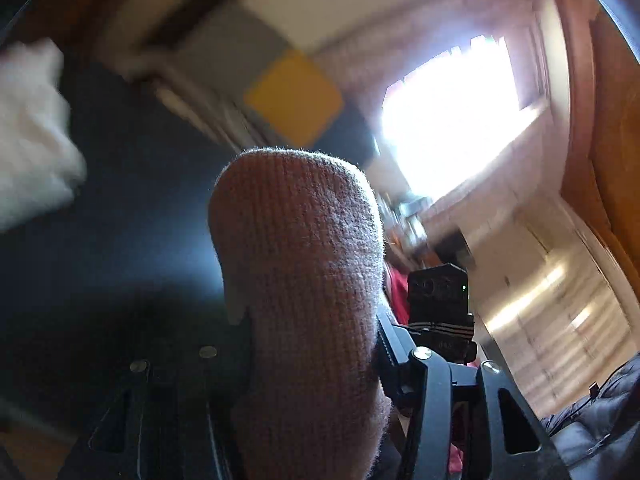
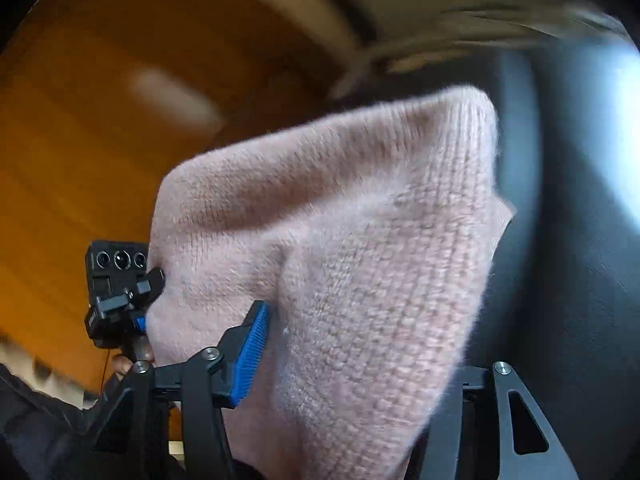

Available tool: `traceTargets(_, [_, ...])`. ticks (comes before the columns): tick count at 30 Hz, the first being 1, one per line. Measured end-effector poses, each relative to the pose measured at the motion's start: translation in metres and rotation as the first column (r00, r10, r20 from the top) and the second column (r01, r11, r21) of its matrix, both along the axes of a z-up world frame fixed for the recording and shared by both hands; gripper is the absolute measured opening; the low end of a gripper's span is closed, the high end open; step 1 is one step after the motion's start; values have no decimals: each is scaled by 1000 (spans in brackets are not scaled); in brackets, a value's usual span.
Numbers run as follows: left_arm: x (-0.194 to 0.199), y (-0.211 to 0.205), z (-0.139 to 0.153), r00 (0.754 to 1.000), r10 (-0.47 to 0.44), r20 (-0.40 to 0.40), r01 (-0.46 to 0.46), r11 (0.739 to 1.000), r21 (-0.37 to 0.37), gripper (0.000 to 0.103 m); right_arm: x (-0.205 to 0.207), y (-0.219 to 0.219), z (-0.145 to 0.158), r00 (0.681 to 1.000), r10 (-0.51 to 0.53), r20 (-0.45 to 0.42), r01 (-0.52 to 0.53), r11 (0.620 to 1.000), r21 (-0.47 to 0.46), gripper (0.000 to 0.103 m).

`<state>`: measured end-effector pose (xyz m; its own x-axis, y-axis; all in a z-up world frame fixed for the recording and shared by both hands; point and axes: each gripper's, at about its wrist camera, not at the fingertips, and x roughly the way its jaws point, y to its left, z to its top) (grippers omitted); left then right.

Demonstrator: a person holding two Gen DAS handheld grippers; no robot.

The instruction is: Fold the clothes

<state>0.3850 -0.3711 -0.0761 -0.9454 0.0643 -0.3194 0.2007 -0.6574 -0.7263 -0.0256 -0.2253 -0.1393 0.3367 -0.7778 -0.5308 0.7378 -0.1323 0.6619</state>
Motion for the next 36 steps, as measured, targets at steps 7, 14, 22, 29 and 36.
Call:
traceTargets(7, [125, -89, 69, 927, 343, -152, -363, 922, -133, 51, 86, -204, 93, 936, 324, -134, -343, 927, -150, 56])
traceTargets(14, [184, -193, 13, 807, 590, 34, -589, 808, -20, 51, 157, -372, 116, 847, 502, -178, -521, 850, -80, 56])
traceTargets(22, [209, -232, -72, 771, 619, 150, -636, 761, 126, 56, 154, -432, -7, 876, 481, -30, -478, 875, 77, 71])
traceTargets(29, [218, -218, -28, 681, 695, 229, -705, 707, -50, 57, 154, -408, 44, 868, 381, -320, -376, 923, 78, 84])
traceTargets(36, [184, -199, 30, 665, 739, 109, -695, 666, -272, 58, 207, -355, 125, 699, 364, -616, -530, 842, -104, 84])
